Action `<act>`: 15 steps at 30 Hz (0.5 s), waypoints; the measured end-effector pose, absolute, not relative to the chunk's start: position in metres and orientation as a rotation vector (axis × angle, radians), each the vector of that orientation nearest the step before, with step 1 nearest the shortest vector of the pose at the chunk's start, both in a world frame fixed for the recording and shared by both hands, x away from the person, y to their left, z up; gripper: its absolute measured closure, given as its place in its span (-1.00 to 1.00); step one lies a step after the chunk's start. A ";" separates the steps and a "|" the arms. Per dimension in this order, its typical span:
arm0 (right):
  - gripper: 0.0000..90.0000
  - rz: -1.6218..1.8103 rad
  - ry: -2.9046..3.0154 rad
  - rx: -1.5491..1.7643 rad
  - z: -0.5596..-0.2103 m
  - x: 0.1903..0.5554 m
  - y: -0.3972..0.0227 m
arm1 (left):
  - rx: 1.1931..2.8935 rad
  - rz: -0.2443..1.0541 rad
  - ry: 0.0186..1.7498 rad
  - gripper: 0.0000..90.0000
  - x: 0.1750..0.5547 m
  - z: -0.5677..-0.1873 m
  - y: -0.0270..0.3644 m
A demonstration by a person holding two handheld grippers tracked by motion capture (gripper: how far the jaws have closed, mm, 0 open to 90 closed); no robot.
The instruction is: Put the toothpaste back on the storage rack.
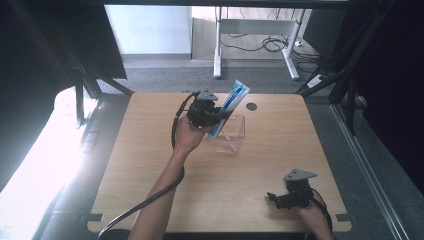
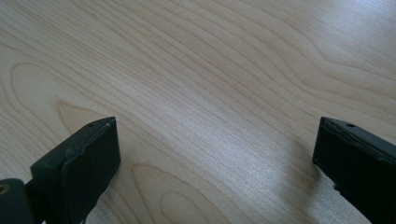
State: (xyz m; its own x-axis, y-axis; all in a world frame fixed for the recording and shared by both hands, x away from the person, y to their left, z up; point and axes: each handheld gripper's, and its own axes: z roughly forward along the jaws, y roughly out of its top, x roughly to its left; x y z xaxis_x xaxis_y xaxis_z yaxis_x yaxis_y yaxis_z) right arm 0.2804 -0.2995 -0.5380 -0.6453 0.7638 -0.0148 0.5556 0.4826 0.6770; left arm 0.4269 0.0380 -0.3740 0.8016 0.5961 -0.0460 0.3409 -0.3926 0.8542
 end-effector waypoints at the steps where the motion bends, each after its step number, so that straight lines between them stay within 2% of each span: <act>1: -0.99 0.934 2.416 1.117 -0.538 0.280 -0.300 | 2.012 0.334 0.698 0.65 0.428 -0.374 0.036; 15: -0.99 0.936 2.416 1.116 -0.538 0.281 -0.300 | 1.991 0.358 0.707 0.65 0.446 -0.382 0.017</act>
State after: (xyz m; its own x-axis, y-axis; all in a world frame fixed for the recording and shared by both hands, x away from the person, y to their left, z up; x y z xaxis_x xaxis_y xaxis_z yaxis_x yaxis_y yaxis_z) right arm 0.2806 -0.3005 -0.5378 -0.6438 0.7651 -0.0138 0.5559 0.4801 0.6786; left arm 0.4461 0.0165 -0.3823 0.7894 0.6127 -0.0382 0.3318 -0.3734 0.8663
